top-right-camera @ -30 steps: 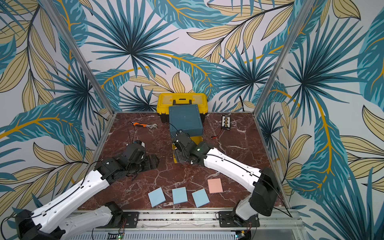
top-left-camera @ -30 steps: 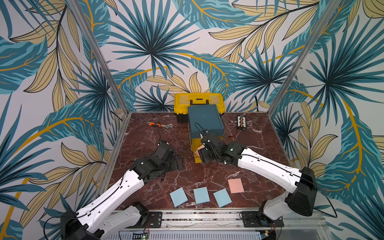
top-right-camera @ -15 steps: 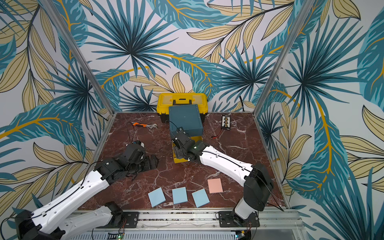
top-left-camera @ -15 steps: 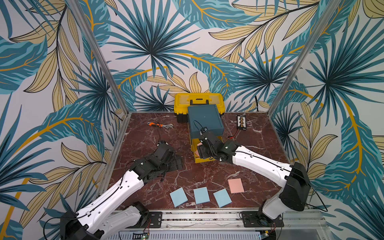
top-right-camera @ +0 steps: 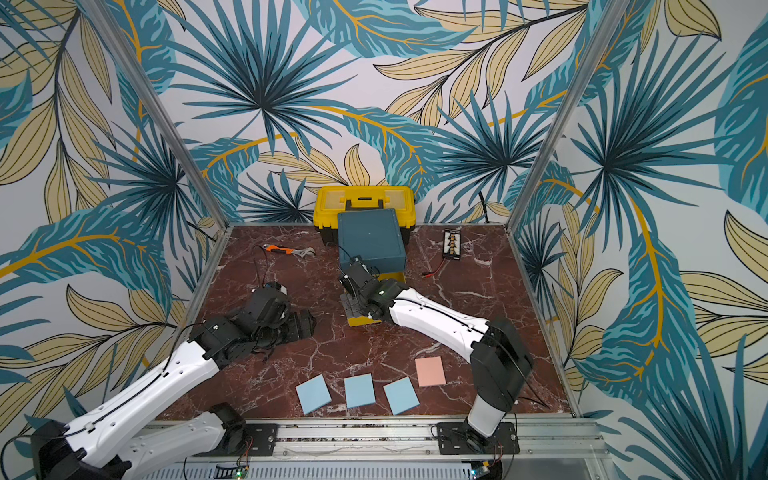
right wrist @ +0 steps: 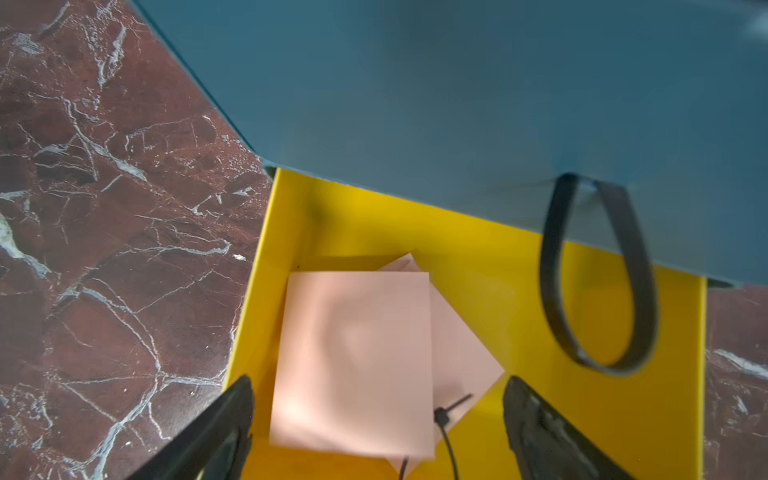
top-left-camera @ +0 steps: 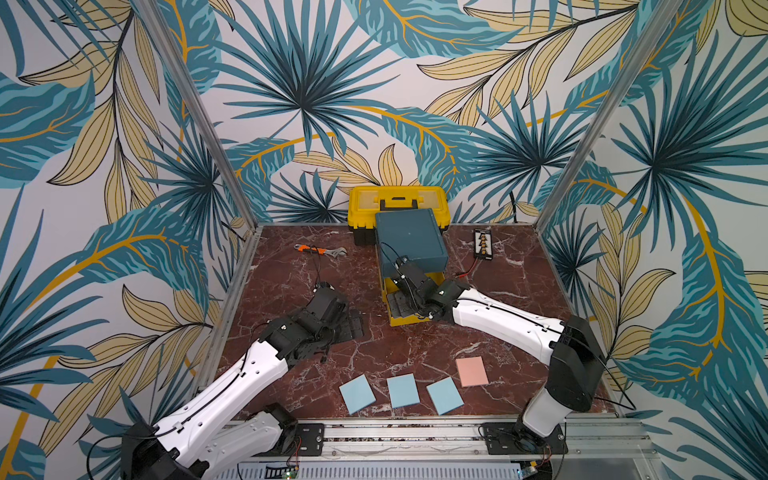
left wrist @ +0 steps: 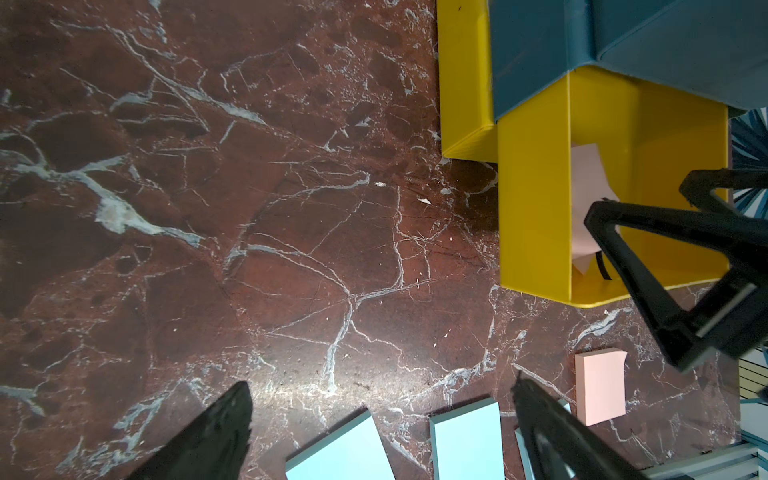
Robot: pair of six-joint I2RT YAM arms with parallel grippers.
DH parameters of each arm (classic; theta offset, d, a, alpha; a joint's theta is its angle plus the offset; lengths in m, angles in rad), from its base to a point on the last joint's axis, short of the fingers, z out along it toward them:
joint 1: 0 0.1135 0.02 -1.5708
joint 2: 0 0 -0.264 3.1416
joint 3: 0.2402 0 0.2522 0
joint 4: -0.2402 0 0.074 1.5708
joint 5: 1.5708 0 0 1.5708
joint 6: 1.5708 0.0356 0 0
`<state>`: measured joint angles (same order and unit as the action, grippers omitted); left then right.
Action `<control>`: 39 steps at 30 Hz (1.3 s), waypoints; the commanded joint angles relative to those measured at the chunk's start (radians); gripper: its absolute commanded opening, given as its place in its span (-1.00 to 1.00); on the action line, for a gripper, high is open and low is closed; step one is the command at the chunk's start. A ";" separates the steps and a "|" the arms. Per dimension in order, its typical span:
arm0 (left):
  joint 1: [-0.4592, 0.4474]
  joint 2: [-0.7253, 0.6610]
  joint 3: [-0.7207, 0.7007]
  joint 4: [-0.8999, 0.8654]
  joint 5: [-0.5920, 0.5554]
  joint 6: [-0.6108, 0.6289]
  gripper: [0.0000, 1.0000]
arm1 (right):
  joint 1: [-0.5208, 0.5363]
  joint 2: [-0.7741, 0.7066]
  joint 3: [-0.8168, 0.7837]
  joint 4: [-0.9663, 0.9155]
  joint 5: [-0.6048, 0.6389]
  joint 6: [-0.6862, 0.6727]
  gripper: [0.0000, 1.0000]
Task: Please put the sticky notes in the drawer by color
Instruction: Place the sticky notes in the drawer, then pick up the sticky notes from the center of the board.
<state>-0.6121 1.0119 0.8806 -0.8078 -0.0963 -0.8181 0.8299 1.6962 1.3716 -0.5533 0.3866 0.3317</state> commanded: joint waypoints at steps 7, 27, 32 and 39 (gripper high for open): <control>0.012 -0.020 -0.012 0.028 -0.005 0.011 1.00 | -0.007 -0.084 0.072 -0.048 0.090 -0.033 0.89; 0.016 0.060 -0.020 0.196 0.073 0.030 1.00 | -0.008 -0.563 -0.312 -0.494 0.182 0.248 0.93; 0.015 0.073 -0.004 0.187 0.076 0.027 0.99 | -0.005 -0.593 -0.418 -0.485 0.089 0.379 0.97; 0.015 0.091 0.023 0.143 0.076 0.027 1.00 | -0.003 -0.625 -0.608 -0.373 -0.021 0.497 0.99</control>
<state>-0.6010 1.0985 0.8757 -0.6441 -0.0216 -0.7971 0.8246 1.0897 0.8177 -0.9661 0.4290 0.7364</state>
